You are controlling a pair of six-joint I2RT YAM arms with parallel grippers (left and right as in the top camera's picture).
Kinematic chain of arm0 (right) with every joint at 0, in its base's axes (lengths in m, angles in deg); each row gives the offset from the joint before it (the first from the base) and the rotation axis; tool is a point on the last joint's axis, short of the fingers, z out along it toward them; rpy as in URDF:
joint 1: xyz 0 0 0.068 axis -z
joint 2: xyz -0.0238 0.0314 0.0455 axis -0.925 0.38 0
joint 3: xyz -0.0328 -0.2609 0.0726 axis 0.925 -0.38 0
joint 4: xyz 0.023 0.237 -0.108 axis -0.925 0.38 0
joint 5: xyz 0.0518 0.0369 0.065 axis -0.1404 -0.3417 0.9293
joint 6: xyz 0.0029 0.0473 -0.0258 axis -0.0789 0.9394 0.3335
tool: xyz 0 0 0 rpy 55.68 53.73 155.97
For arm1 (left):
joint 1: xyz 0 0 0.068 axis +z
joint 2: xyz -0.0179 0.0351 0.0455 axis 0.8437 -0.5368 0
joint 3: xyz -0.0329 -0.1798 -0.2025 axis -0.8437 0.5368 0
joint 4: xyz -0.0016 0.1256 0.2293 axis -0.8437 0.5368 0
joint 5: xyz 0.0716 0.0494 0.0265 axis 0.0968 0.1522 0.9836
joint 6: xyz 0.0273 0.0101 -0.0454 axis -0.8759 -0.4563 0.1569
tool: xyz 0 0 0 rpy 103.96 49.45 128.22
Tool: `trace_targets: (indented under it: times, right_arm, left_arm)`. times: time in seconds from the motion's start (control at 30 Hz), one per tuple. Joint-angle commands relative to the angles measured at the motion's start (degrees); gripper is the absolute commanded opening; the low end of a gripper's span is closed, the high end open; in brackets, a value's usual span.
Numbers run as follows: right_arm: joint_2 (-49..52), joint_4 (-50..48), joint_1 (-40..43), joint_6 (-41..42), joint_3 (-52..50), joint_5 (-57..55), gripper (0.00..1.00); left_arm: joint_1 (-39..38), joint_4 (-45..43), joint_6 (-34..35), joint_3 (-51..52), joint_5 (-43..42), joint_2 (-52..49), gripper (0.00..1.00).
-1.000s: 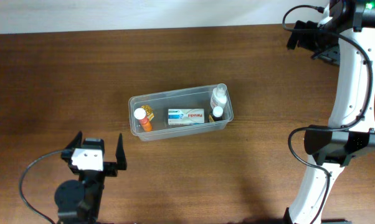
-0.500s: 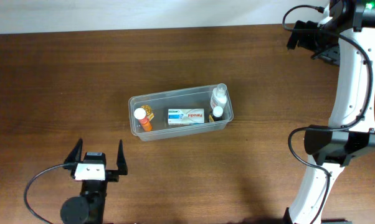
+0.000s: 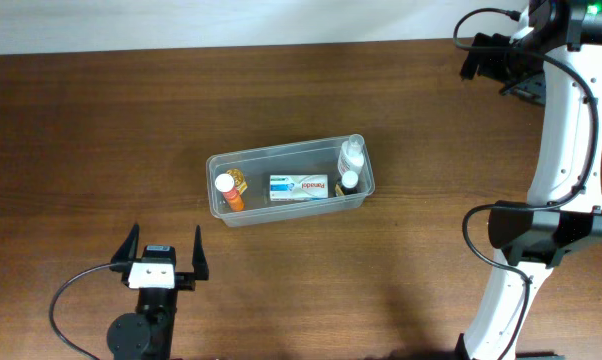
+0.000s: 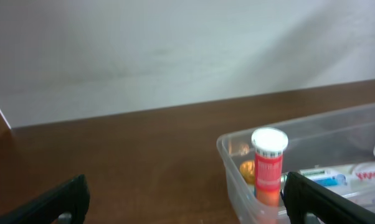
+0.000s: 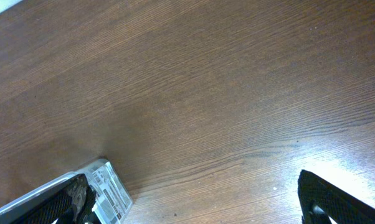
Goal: Pack container
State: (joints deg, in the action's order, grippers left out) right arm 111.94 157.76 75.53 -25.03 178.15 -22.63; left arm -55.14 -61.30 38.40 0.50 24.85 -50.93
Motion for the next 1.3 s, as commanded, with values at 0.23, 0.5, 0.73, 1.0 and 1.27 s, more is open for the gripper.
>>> trace_targets:
  times: [0.23, 0.5, 0.73, 1.0, 1.27]
  right_arm:
    - [0.0, 0.3, 0.0, 0.1, 0.0, -0.5, 0.98]
    - [0.0, 0.3, 0.0, 0.1, 0.0, -0.5, 0.99]
    - [0.0, 0.3, 0.0, 0.1, 0.0, -0.5, 0.98]
    - [0.0, 0.3, 0.0, 0.1, 0.0, -0.5, 0.98]
    - [-0.7, 0.3, -0.4, 0.1, 0.0, -0.5, 0.98]
  left_arm:
    - [0.4, 3.4, -0.5, 0.5, -0.4, 0.6, 1.00]
    - [0.4, 3.4, -0.5, 0.5, -0.4, 0.5, 0.99]
    - [0.4, 3.4, -0.5, 0.5, -0.4, 0.5, 0.99]
    - [0.4, 3.4, -0.5, 0.5, -0.4, 0.5, 0.99]
    - [0.4, 3.4, -0.5, 0.5, -0.4, 0.5, 0.99]
